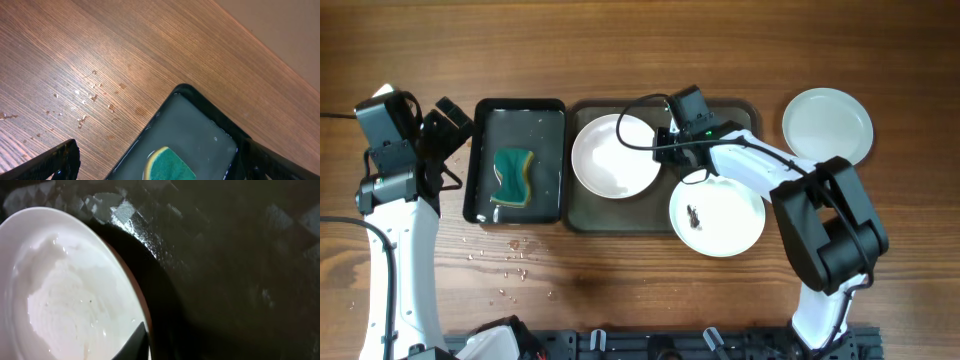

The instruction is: Clean dirty plates on tray and stack at the side

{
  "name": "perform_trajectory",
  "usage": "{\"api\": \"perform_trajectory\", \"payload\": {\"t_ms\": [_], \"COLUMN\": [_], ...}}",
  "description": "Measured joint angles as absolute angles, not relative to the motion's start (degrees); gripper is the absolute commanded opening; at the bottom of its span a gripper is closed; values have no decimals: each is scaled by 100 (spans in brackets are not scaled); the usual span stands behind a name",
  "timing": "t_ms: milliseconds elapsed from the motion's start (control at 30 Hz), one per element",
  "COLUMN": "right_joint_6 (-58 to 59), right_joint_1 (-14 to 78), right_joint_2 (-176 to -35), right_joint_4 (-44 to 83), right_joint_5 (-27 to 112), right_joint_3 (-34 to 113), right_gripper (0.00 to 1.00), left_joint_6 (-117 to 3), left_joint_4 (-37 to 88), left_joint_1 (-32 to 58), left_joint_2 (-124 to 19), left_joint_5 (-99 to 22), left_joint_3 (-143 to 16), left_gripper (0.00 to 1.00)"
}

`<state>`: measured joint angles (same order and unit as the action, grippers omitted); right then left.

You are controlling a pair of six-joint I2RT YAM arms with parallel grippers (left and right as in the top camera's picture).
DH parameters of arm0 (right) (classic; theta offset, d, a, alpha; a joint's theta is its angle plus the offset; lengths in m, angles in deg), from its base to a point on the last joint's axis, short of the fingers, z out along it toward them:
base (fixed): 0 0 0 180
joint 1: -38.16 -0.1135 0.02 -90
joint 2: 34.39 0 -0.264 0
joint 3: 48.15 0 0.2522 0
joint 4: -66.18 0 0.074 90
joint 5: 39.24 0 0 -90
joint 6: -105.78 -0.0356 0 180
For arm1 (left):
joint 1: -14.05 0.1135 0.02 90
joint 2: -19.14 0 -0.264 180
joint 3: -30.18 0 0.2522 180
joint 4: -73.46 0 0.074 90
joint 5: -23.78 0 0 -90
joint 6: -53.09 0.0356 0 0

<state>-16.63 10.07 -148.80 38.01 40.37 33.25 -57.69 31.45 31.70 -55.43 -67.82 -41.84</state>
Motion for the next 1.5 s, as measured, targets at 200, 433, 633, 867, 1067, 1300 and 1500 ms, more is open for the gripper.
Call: {"api": "perform_trajectory", "payload": {"t_ms": [200,433,633,867,1067,1300,1500], "right_joint_6": [-1717,-1715,-1667,-1584,-1584,-1586,-1586], "right_joint_1": [996,1111,1251,1245,1225,827,93], "right_joint_2": [-14906,-14845,-14583,-14305,-14301,-14301,-14301], "right_joint_4": [3840,3724,3534,3495,3289,3318,3936], "right_joint_5": [4030,4010,4030,3689,3512,4043,5099], "right_joint_3": [3325,3325,3325,3325,3452,3872,4007], "right_gripper": [4,4,4,4,4,4,4], "left_joint_6": [-5786,-5786,-5786,-5786,-5786,-5786,-5786], "left_joint_4": [3145,3145,3145,3145,3145,3145,3145], "left_joint_1": [3170,3170,3170,3170,3170,3170,3170], "left_joint_2": [-5543,-5543,-5543,-5543,-5543,-5543,-5543], "left_joint_5": [-6782,-6780,-6780,-6780,-6780,-6782,-6780], "left_joint_3": [-4184,-4184,-4184,-4184,-4184,-4184,-4184], "left_gripper": [100,100,100,100,100,100,100]}}
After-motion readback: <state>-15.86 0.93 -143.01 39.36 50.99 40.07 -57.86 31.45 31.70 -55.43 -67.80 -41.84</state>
